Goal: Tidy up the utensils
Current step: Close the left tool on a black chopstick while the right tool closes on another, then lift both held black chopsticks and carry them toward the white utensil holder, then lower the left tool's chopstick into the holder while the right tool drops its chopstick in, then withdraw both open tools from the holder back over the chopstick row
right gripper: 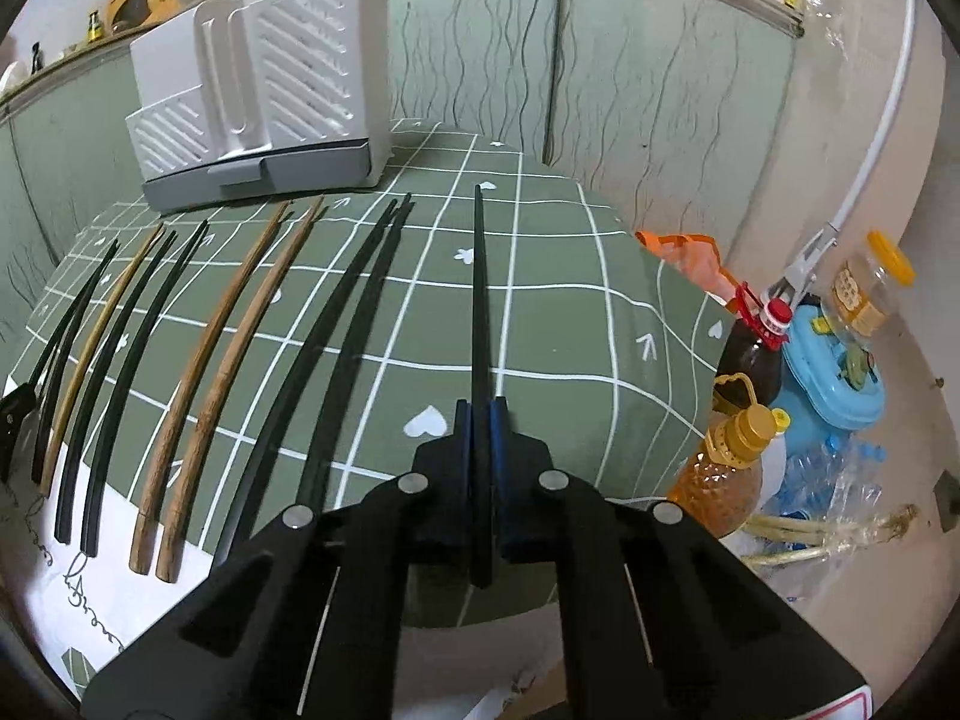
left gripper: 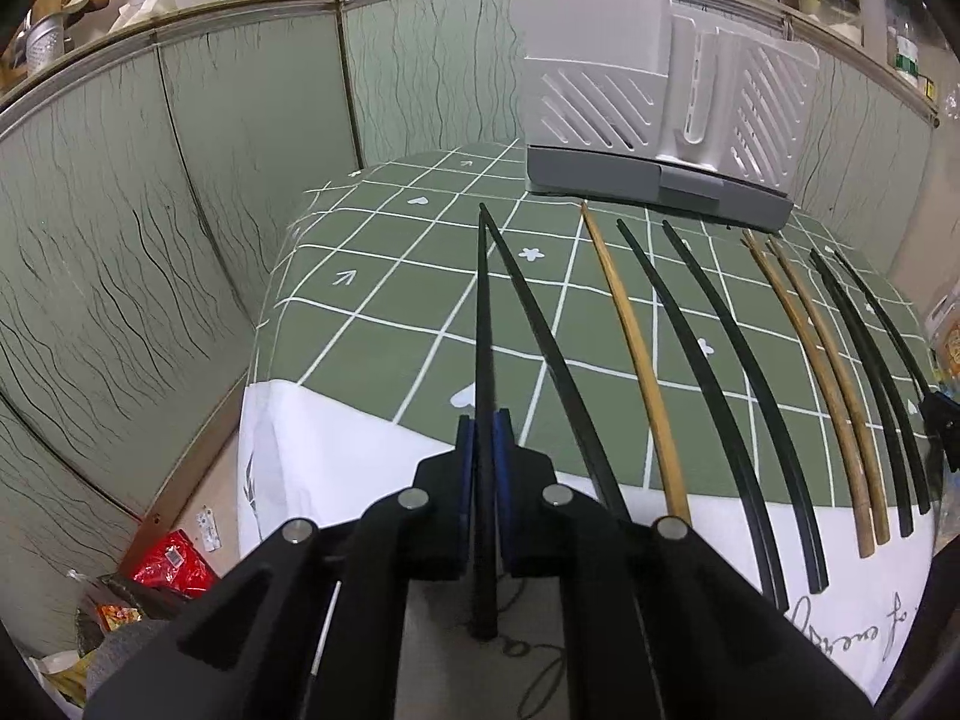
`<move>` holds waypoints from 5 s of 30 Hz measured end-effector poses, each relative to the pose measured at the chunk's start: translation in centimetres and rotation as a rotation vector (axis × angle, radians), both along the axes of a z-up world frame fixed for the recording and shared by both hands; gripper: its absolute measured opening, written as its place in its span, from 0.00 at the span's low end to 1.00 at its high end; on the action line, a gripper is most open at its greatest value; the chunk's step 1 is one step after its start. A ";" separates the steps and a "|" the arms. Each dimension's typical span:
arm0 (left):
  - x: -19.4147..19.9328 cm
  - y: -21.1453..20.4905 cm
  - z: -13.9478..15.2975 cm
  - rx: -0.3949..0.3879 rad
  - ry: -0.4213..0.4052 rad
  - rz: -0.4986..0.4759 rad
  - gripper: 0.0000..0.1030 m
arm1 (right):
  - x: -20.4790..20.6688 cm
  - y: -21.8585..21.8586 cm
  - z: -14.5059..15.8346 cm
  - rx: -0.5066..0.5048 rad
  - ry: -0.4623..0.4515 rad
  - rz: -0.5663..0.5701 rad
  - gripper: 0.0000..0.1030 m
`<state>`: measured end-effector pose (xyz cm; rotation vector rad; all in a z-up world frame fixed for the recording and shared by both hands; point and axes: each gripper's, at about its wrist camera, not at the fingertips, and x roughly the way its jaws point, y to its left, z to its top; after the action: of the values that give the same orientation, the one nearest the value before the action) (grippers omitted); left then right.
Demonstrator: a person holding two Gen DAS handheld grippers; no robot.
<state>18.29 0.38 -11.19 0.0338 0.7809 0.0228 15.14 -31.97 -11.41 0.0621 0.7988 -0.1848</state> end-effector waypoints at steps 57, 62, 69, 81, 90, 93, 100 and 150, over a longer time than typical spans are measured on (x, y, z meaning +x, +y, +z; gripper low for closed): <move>0.6 6.7 16.0 -0.153 -0.215 -0.312 0.07 | -0.7 -4.6 17.2 0.079 -0.274 0.268 0.06; 1.7 5.6 17.7 -0.166 -0.217 -0.371 0.07 | 0.0 -4.2 18.8 0.064 -0.286 0.306 0.06; 2.9 2.6 19.8 -0.156 -0.236 -0.458 0.07 | 1.6 -3.7 21.0 0.107 -0.298 0.369 0.06; 6.8 -3.4 24.3 -0.218 -0.259 -0.577 0.07 | 4.6 -2.5 26.2 0.117 -0.334 0.439 0.06; 9.4 -7.3 28.8 -0.221 -0.316 -0.649 0.07 | 7.8 -2.5 29.7 0.127 -0.366 0.463 0.06; 10.9 -8.2 29.5 -0.218 -0.320 -0.650 0.07 | 9.1 -2.7 30.2 0.135 -0.369 0.470 0.06; 14.5 -9.8 27.8 -0.216 -0.285 -0.648 0.07 | 12.7 -3.0 28.6 0.156 -0.349 0.470 0.06; 9.4 -5.6 20.7 -0.136 -0.329 -0.460 0.96 | 8.9 -4.1 19.7 0.120 -0.244 0.351 0.92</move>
<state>27.69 -5.21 9.48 0.0774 0.4306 -0.4512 24.04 -36.09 8.33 0.0549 0.5655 0.2005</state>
